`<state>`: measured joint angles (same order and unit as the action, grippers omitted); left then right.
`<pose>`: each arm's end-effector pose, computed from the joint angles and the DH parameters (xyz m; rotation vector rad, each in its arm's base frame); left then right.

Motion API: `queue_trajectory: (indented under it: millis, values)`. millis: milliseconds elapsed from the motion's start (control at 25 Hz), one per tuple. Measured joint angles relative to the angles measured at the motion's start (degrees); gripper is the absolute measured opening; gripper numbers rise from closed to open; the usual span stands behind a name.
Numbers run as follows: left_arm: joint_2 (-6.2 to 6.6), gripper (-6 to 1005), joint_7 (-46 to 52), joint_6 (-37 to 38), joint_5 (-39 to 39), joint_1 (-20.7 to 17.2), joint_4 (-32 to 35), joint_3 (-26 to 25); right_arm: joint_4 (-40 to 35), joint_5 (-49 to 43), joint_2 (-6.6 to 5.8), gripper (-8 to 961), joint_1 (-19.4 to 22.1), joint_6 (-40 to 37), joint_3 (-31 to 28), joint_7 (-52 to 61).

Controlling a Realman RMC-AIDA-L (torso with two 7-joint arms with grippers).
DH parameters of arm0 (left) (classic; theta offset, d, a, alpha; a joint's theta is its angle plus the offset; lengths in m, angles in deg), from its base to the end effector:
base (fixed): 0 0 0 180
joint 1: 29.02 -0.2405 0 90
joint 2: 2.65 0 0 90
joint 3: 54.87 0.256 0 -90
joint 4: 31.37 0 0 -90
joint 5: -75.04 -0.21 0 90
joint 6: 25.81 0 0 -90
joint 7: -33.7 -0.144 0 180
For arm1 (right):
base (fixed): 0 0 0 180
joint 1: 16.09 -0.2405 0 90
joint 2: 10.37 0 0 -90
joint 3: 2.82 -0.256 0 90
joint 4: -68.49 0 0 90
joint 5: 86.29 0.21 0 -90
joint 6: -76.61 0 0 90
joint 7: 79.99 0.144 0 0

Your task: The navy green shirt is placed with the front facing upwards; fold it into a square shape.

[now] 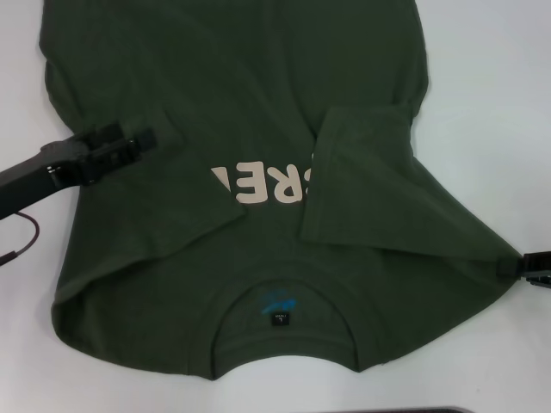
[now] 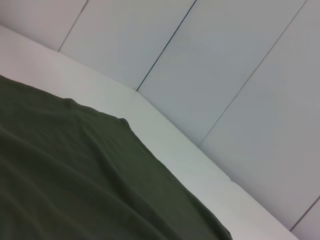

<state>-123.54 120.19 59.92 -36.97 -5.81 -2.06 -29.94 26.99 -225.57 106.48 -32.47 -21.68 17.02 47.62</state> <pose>-0.3164 0.2951 -0.0039 -2.2837 -1.1848 -0.9628 0.3773 0.2178 0.0377 -2.0119 2.1481 0.5466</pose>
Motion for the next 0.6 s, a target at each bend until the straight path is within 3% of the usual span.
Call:
queue_trajectory:
  millis: [360,600]
  values:
    - [1.27,887,1.0,1.2,0.1,-0.6,0.3,-0.2,0.5,0.0,1.67,44,3.4,-2.3,-3.7,-5.4]
    - [2.22,888,2.3,2.5,0.0,-1.3,0.4,-0.6,0.2,0.0,2.00,43,5.4,-4.1,-6.8,-7.7]
